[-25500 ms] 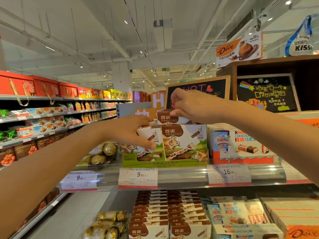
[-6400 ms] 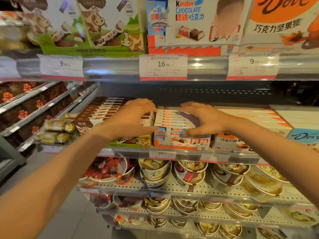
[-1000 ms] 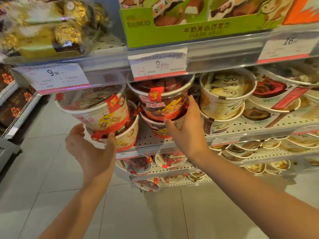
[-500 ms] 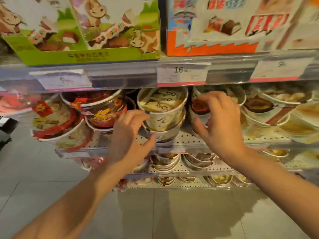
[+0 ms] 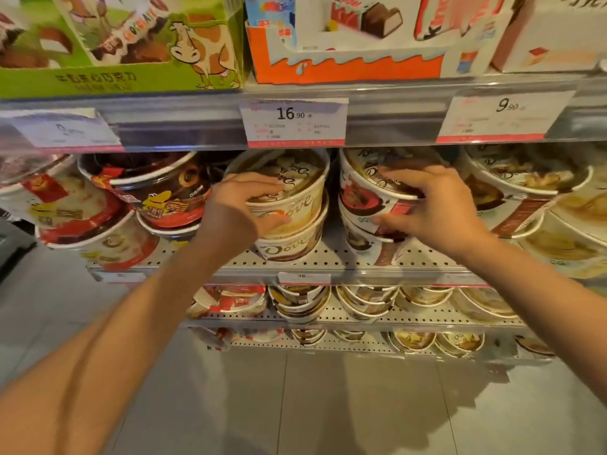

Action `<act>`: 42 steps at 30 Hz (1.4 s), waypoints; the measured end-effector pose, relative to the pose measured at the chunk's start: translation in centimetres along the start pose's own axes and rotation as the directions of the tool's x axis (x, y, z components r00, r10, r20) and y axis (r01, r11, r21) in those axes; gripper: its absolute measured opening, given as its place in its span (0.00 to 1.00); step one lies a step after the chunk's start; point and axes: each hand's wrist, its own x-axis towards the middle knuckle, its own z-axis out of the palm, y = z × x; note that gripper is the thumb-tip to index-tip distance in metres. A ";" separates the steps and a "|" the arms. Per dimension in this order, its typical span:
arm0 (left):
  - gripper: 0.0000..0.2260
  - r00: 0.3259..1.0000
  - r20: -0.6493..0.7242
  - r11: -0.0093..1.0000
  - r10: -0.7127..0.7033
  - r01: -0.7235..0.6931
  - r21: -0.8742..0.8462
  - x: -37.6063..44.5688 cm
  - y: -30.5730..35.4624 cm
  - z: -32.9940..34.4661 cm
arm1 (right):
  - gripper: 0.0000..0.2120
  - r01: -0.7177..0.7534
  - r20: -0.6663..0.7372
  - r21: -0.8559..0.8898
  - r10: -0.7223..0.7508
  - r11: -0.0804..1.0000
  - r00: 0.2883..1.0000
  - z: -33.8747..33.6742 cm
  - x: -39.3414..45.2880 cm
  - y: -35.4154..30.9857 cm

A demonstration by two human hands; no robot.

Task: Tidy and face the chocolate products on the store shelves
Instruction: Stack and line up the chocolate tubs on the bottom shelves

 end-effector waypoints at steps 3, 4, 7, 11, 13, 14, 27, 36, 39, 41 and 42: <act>0.21 0.999 0.052 0.999 0.003 -0.005 0.040 0.0 -0.6 -1.2 | 0.33 0.093 0.087 0.069 -0.098 0.993 0.991 -1.0 0.3 1.3; 0.21 0.998 0.062 0.995 0.000 -0.006 0.096 0.0 -0.7 -1.5 | 0.33 0.103 0.099 0.060 -0.109 0.993 0.989 -1.3 0.4 1.4; 0.20 0.999 0.038 0.976 0.034 -0.041 0.212 -0.4 -0.8 -1.8 | 0.33 0.120 0.108 -0.105 -0.108 0.987 0.988 -1.9 0.6 0.9; 0.23 0.998 0.061 0.942 0.019 -0.038 0.333 -0.5 0.1 -1.1 | 0.33 0.080 0.113 -0.276 -0.050 0.958 0.992 -1.3 0.7 -0.3; 0.27 0.995 0.092 0.924 -0.030 -0.008 0.382 -0.3 0.7 -0.6 | 0.36 0.052 0.085 -0.238 -0.033 0.970 0.996 -0.5 0.8 -0.6; 0.28 0.994 0.097 0.926 -0.051 0.010 0.378 -0.3 1.0 -0.4 | 0.35 0.046 0.072 -0.237 -0.029 0.970 0.997 -0.1 0.8 -0.5; 0.21 0.990 0.138 0.987 0.033 -0.054 0.154 0.2 -0.9 -1.3 | 0.32 0.148 0.116 -0.244 -0.122 0.958 0.986 -0.6 1.0 0.4; 0.34 0.887 -0.255 0.921 -0.386 0.384 -0.060 -8.1 -3.5 6.4 | 0.43 -0.131 -0.416 0.351 0.280 0.927 0.865 6.7 -7.5 0.3; 0.51 0.784 -0.173 0.802 -0.597 0.591 -0.090 -8.7 -4.5 8.9 | 0.48 -0.303 -0.239 0.541 0.489 0.784 0.839 8.6 -7.9 0.9; 0.55 0.780 -0.147 0.790 -0.609 0.579 -0.198 -7.9 -3.9 9.6 | 0.53 -0.360 -0.117 0.594 0.520 0.719 0.846 9.4 -6.6 1.7; 0.55 0.783 -0.161 0.795 -0.601 0.566 -0.219 -7.4 -4.0 9.9 | 0.55 -0.366 -0.084 0.608 0.516 0.705 0.853 9.6 -5.9 2.1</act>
